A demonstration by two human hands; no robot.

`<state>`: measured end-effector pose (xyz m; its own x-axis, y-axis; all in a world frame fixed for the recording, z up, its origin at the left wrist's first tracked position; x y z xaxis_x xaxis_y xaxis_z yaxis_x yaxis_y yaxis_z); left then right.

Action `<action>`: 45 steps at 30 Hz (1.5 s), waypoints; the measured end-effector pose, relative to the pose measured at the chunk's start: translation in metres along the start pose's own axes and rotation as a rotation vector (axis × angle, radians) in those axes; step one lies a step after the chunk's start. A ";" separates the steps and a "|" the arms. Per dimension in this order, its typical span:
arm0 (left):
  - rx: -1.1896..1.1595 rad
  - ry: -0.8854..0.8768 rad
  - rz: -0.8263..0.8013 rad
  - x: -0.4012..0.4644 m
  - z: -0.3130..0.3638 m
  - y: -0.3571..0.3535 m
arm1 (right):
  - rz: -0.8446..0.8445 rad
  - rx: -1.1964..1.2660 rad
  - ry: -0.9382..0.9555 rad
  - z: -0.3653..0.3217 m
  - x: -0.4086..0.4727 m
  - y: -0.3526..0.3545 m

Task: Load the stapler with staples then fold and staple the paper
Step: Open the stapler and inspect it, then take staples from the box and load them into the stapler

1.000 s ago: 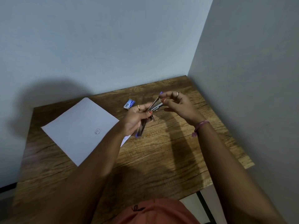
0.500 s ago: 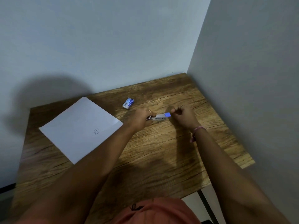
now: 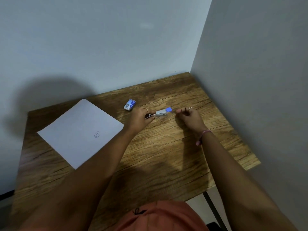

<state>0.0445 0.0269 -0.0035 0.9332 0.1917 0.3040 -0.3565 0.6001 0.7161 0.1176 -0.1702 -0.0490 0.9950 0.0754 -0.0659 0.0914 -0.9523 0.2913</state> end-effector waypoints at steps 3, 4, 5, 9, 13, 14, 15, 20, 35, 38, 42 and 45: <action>-0.149 0.149 0.078 0.000 -0.008 0.005 | -0.016 -0.030 0.025 0.001 -0.002 0.005; -0.243 0.230 0.093 -0.002 -0.012 0.006 | -0.017 -0.048 0.036 0.002 -0.003 0.007; -0.360 0.311 0.106 -0.004 -0.016 0.006 | -0.013 -0.059 0.056 0.003 -0.006 0.008; -0.890 0.648 0.150 -0.019 -0.027 -0.003 | 0.028 -0.018 0.074 0.006 -0.015 0.012; -1.249 0.937 0.137 -0.039 -0.033 -0.022 | 0.038 0.008 0.003 0.013 -0.015 0.010; -1.300 0.984 0.140 -0.044 -0.034 -0.026 | 0.042 0.016 -0.005 0.013 -0.016 0.010; -1.326 1.015 0.149 -0.048 -0.034 -0.030 | 0.047 0.026 -0.006 0.013 -0.017 0.010; -1.383 1.036 0.230 -0.063 -0.032 -0.040 | 0.156 0.075 0.042 0.012 -0.031 0.015; -1.291 1.085 0.263 -0.082 -0.027 -0.071 | 0.177 -0.091 0.206 0.007 -0.121 -0.027; -1.158 1.066 0.221 -0.079 -0.028 -0.070 | 0.224 -0.257 0.297 0.000 -0.126 -0.028; -0.988 0.964 0.133 -0.071 -0.026 -0.064 | 0.304 -0.323 0.266 -0.002 -0.126 -0.025; -0.768 0.827 0.063 -0.061 -0.028 -0.052 | 0.328 -0.349 0.231 0.001 -0.126 -0.023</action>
<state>0.0072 0.0054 -0.0772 0.7593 0.5227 -0.3875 -0.5482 0.8348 0.0519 -0.0098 -0.1576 -0.0480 0.9530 -0.1089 0.2828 -0.2571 -0.7846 0.5641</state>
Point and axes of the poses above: each hand's wrist, its own x-axis towards the middle knuckle, its own y-axis out of the back of the hand, z = x × y, the point moved 8 cm from there along x, towards the middle knuckle, and after that the axes turned 10 degrees about z, right-handed, at the moved point
